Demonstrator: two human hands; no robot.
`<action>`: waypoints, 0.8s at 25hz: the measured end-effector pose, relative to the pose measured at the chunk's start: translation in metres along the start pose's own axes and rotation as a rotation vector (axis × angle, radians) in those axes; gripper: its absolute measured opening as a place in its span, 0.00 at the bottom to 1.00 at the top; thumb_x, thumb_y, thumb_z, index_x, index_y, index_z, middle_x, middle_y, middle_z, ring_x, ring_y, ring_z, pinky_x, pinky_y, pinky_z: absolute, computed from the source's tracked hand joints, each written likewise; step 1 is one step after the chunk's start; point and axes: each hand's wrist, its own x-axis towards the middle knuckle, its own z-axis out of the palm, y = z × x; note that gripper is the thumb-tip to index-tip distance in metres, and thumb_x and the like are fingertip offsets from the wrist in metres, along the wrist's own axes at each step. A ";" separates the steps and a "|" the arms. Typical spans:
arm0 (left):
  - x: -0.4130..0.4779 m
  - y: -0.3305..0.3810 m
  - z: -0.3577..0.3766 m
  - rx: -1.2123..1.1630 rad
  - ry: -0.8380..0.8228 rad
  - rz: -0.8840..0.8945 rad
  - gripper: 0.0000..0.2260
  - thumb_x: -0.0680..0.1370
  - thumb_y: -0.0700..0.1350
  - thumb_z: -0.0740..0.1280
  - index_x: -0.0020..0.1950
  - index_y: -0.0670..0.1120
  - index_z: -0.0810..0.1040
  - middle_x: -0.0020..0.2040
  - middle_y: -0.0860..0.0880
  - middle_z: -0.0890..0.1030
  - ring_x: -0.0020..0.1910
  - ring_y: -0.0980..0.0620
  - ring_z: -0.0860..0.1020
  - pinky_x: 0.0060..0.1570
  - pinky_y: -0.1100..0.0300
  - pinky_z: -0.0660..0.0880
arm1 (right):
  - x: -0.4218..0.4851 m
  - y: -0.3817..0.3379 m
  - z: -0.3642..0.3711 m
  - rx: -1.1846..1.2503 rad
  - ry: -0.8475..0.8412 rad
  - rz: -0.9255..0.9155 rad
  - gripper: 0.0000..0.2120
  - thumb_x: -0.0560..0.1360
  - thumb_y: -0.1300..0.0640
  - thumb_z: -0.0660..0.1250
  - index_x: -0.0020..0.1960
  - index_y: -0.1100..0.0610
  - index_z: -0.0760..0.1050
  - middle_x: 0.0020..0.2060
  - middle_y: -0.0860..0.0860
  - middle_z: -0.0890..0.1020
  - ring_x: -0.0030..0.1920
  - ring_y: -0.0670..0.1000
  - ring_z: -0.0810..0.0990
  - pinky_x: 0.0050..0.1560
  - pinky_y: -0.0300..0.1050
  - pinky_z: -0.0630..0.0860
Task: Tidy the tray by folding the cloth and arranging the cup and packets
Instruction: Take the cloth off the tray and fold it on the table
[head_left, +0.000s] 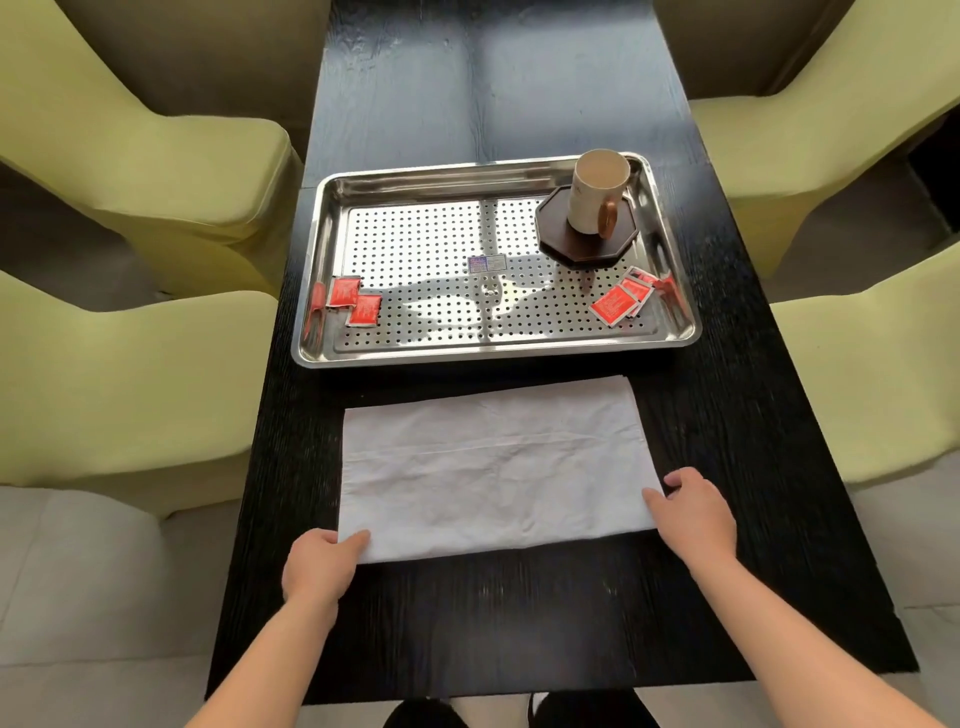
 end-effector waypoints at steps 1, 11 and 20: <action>0.000 0.000 0.000 -0.045 0.010 -0.008 0.07 0.74 0.46 0.73 0.40 0.46 0.78 0.40 0.45 0.81 0.40 0.44 0.79 0.47 0.45 0.79 | -0.001 0.002 0.000 0.056 -0.009 0.026 0.18 0.76 0.52 0.71 0.62 0.57 0.75 0.54 0.56 0.80 0.50 0.57 0.80 0.47 0.51 0.76; -0.003 0.001 -0.008 -0.586 0.053 -0.219 0.18 0.69 0.31 0.76 0.57 0.43 0.81 0.48 0.43 0.81 0.43 0.45 0.81 0.37 0.58 0.77 | -0.023 0.009 0.006 0.462 0.132 0.184 0.14 0.70 0.70 0.72 0.51 0.56 0.80 0.52 0.56 0.81 0.49 0.55 0.80 0.46 0.47 0.74; -0.028 0.015 -0.028 -0.700 -0.069 -0.171 0.13 0.74 0.31 0.71 0.57 0.39 0.80 0.50 0.42 0.82 0.49 0.44 0.82 0.41 0.55 0.79 | -0.048 -0.012 -0.004 0.376 0.119 -0.098 0.13 0.76 0.64 0.66 0.59 0.54 0.79 0.57 0.49 0.79 0.54 0.51 0.78 0.53 0.50 0.77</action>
